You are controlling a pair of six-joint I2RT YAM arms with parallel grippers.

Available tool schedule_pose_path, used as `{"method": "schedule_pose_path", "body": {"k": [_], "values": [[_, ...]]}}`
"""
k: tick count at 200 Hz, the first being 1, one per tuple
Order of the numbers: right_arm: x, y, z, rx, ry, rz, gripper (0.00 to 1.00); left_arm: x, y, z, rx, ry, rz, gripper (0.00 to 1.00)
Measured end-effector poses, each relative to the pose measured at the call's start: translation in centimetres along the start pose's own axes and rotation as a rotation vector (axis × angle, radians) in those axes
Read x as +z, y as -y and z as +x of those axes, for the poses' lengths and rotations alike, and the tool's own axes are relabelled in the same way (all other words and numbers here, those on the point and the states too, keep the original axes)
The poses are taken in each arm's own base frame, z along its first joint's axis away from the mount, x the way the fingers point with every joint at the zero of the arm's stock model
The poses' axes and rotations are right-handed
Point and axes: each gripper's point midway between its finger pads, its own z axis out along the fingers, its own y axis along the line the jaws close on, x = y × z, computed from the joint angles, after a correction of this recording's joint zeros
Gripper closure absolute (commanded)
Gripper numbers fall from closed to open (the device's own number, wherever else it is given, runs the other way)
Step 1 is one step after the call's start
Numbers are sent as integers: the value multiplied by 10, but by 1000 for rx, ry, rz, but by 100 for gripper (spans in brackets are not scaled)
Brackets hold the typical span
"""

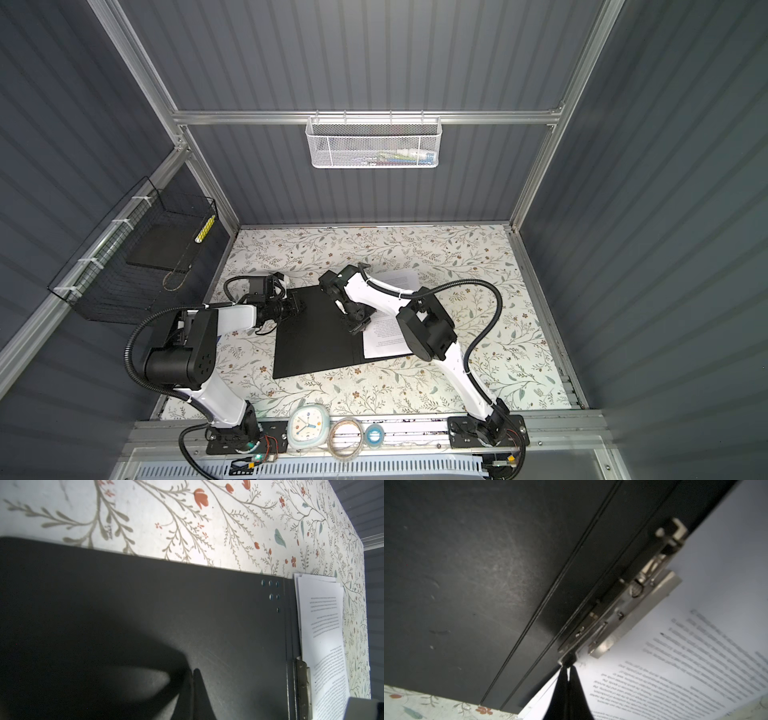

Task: Put the files into the folder

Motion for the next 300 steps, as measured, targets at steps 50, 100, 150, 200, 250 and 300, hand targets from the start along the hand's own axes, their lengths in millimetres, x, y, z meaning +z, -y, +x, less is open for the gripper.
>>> {"method": "schedule_pose_path", "body": {"k": [50, 100, 150, 200, 250, 300], "values": [[0, 9, -5, -10, 11, 77, 100, 0, 0, 0, 0, 0, 0, 100], [5, 12, -6, -24, -4, 118, 100, 0, 0, 0, 0, 0, 0, 100], [7, 12, -6, -39, -7, 139, 100, 0, 0, 0, 3, 0, 0, 100], [6, 10, -7, -33, 1, 124, 100, 0, 0, 0, 3, 0, 0, 100], [-5, 8, -22, 14, 85, 86, 100, 0, 0, 1, 3, -3, 4, 100], [-5, 11, -24, 42, 99, 82, 100, 0, 1, 1, 3, -3, 4, 100]]}}
